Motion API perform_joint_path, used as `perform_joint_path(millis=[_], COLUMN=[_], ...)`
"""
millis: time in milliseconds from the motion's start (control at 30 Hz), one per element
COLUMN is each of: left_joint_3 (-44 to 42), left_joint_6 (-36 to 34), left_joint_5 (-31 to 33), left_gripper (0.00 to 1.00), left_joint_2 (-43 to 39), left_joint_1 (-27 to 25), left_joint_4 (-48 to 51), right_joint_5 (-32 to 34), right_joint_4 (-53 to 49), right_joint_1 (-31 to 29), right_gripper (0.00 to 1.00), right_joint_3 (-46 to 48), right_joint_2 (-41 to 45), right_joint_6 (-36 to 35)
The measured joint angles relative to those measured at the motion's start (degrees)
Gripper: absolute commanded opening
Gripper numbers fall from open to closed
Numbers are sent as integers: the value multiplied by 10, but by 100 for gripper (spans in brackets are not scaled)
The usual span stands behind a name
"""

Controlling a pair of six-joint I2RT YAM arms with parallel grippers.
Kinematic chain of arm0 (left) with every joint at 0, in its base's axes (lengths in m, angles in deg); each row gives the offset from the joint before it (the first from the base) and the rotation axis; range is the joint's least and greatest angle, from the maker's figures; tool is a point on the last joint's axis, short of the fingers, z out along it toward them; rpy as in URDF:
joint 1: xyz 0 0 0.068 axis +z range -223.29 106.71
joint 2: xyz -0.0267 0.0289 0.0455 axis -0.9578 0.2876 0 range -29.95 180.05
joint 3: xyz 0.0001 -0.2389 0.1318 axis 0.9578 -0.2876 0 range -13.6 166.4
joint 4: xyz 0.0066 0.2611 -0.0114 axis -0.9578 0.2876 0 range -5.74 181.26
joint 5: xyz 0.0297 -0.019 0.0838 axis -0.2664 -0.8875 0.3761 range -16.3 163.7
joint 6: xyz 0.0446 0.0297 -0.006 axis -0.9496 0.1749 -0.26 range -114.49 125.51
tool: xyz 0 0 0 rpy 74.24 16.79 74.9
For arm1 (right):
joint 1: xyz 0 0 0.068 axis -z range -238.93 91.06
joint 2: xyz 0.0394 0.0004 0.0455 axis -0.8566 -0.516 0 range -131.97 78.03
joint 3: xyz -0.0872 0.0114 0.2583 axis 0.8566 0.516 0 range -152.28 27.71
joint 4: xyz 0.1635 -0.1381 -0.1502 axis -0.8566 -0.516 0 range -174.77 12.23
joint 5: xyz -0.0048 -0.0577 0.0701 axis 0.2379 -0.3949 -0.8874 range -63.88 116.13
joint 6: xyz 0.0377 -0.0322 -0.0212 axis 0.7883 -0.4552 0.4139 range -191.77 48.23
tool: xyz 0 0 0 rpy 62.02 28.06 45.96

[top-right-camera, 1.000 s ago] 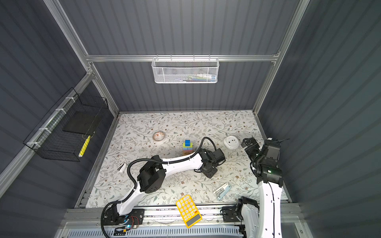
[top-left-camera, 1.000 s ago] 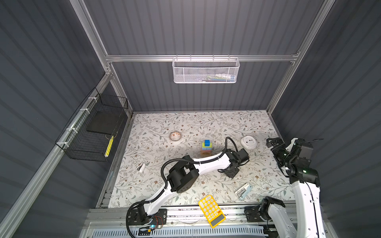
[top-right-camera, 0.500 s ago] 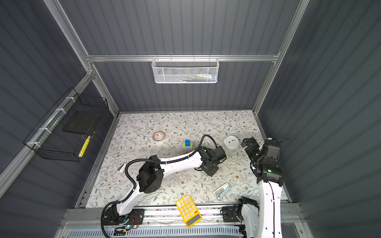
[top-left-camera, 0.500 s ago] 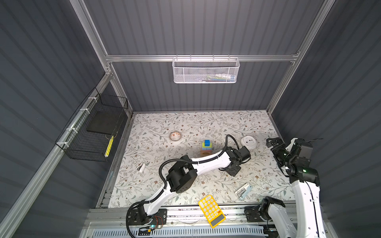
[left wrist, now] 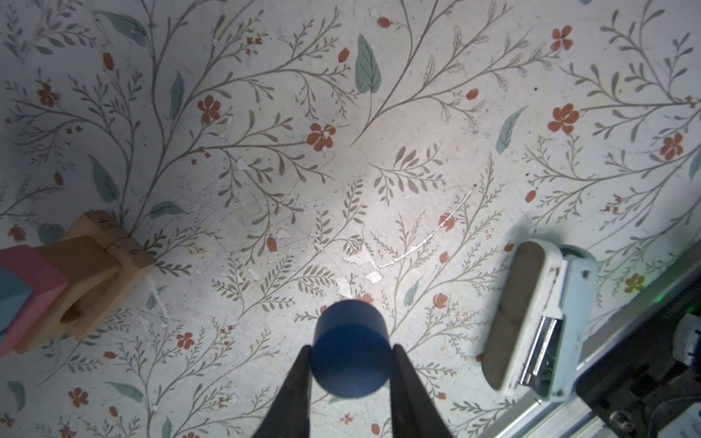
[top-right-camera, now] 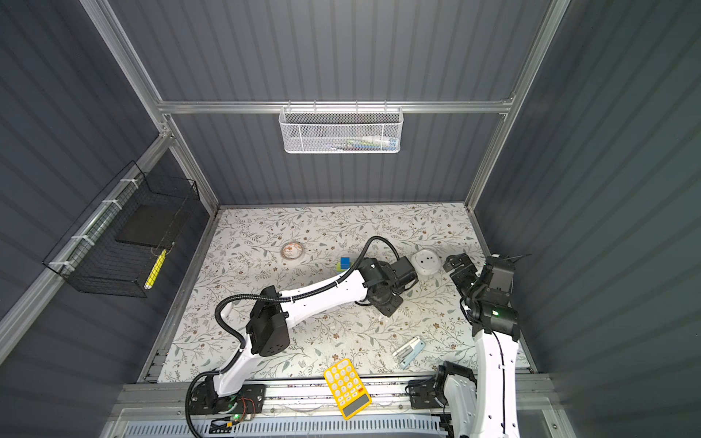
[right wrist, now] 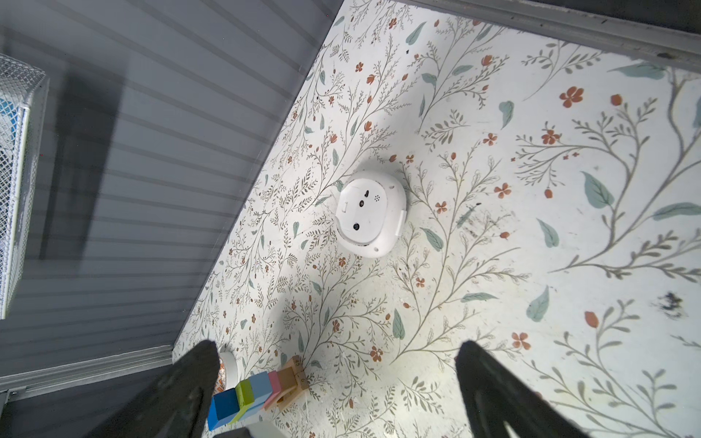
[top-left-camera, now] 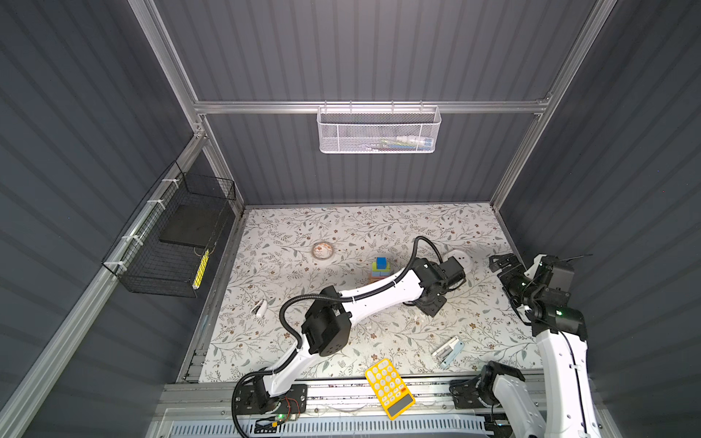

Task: Build the wood block tower
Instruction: 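Carry the dark blue cylinder with the left gripper over the block tower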

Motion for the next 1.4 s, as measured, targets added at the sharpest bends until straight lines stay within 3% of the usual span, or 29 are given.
perform_joint_path(millis=[667,1400], left_joint_3=[85,86], left_joint_6=[-24,-34], left_joint_5=[47,47], left_gripper=[33,34], left_joint_2=[-63,-66], left_joint_1=[98,164], left_joint_4=[132,154], right_joint_5=[-19,-29], right_joint_4=[18,35], right_joint_1=[0,0], right_gripper=[99,99], right_joint_3=[5,12], right_joint_2=[-26,-57], right_joint_6=[1,9])
